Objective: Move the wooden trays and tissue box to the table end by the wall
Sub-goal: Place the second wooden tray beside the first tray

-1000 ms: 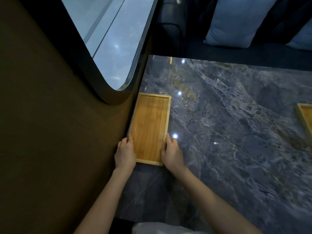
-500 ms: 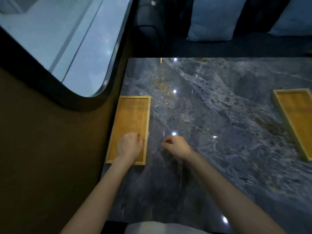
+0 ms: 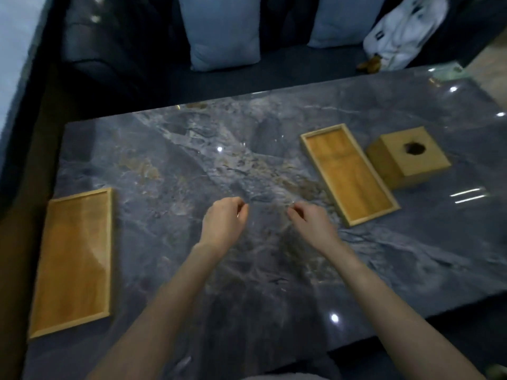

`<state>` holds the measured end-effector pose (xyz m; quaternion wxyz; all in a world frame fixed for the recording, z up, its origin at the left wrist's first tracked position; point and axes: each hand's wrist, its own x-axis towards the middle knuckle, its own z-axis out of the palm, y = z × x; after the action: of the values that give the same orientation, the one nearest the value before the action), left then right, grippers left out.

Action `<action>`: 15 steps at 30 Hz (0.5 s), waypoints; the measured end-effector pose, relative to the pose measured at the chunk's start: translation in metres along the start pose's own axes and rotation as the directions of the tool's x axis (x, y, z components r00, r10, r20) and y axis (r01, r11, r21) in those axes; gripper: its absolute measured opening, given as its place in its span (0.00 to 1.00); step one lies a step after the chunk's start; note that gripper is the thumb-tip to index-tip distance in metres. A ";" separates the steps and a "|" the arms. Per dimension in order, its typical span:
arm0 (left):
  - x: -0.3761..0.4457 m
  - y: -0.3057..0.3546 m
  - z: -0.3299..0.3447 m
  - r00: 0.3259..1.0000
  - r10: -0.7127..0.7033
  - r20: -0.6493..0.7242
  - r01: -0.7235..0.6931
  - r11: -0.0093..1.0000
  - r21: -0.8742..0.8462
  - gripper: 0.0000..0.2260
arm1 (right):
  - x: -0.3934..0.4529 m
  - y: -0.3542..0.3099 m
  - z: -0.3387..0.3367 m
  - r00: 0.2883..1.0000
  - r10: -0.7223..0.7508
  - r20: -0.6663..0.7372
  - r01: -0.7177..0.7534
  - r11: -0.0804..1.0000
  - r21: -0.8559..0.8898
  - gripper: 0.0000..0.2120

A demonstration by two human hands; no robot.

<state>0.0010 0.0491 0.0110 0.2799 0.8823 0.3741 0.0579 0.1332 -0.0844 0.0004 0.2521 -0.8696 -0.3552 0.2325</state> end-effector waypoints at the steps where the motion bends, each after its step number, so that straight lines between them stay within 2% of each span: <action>1: 0.004 0.017 0.010 1.000 0.027 -0.005 -0.027 1.000 0.009 0.11 | 0.000 0.016 -0.012 0.999 0.016 -0.040 -0.016 1.000 0.003 0.11; 5: 0.020 0.074 0.056 0.994 0.104 0.016 -0.104 0.994 0.020 0.13 | 0.001 0.080 -0.055 0.979 0.114 -0.170 -0.114 0.993 0.009 0.12; 8: 0.027 0.106 0.098 0.985 0.170 0.040 -0.171 0.985 0.016 0.17 | 0.006 0.130 -0.076 0.932 0.210 -0.295 -0.228 0.973 -0.025 0.12; 10: 0.031 0.126 0.126 0.985 0.150 0.089 -0.154 0.987 0.036 0.19 | 0.009 0.158 -0.086 0.899 0.266 -0.349 -0.286 0.958 -0.007 0.11; 12: 0.034 0.142 0.151 0.982 0.090 0.164 -0.105 0.991 0.082 0.24 | 0.013 0.179 -0.094 0.885 0.326 -0.331 -0.344 0.939 0.006 0.14; 15: 0.034 0.155 0.177 0.976 -0.020 0.216 -0.017 0.985 0.170 0.31 | 0.019 0.198 -0.099 0.900 0.378 -0.218 -0.397 0.916 -0.051 0.21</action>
<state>0.1775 -0.0946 -0.0580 0.2422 0.9038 0.3455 -0.0713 0.3023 -0.2202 -0.0477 0.1945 -0.9530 -0.1578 0.1706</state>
